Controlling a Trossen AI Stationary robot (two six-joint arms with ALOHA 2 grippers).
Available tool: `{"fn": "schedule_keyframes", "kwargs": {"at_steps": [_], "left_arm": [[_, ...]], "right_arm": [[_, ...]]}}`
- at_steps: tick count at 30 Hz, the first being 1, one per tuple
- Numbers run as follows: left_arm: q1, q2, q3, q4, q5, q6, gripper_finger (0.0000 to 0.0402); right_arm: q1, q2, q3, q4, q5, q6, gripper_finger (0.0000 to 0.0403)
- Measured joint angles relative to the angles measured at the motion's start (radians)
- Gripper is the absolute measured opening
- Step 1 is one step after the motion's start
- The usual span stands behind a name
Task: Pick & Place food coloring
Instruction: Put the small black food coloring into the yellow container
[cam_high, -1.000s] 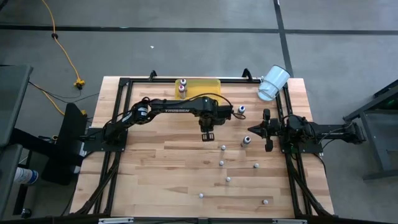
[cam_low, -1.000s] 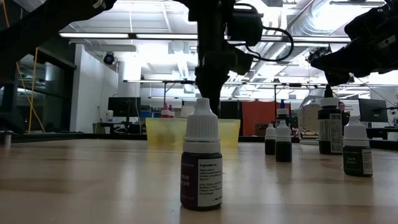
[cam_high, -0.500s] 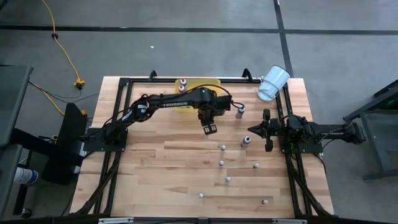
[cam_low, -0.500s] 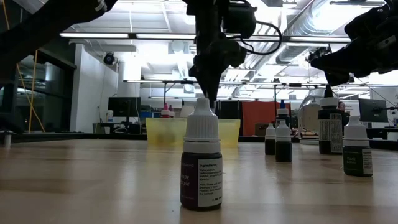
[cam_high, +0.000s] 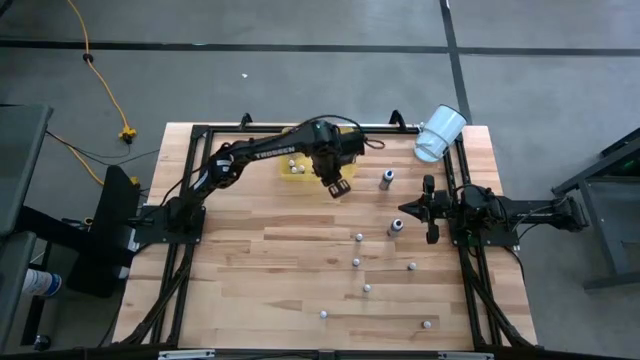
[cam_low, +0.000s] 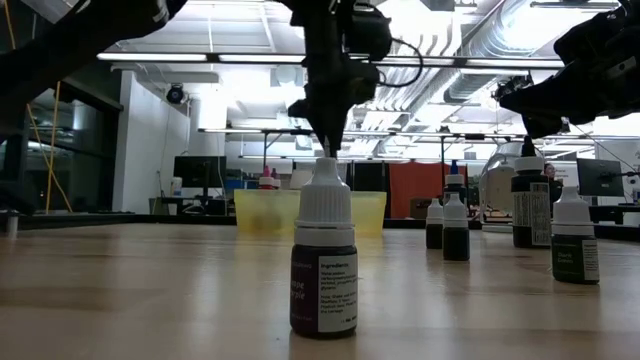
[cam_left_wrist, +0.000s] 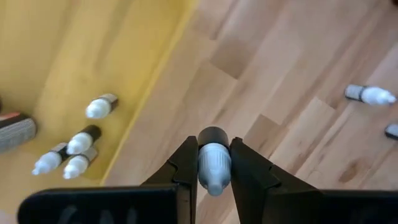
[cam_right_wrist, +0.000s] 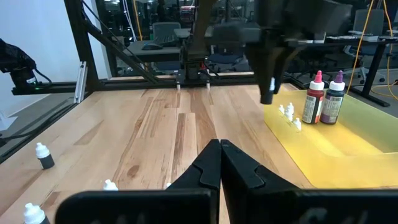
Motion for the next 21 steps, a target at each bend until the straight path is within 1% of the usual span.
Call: {"fn": "schedule_keyframes", "kwargs": {"at_steps": [6, 10, 14, 21], "left_arm": [[0.062, 0.002, 0.000, -0.009, -0.004, -0.058, 0.0058], [0.094, 0.002, -0.002, -0.004, -0.042, -0.101, 0.0058], [0.122, 0.002, -0.032, 0.017, -0.066, -0.141, 0.0058], [0.143, 0.002, -0.098, 0.116, -0.085, -0.196, 0.0058]], "right_arm": [[0.000, 0.000, 0.000, 0.000, 0.000, 0.000, 0.0000], [0.000, 0.000, 0.000, 0.000, 0.000, 0.000, 0.0000], [0.000, 0.000, 0.000, 0.000, 0.000, 0.000, 0.0000], [0.000, 0.000, 0.000, 0.000, 0.000, 0.000, 0.0000]]}}
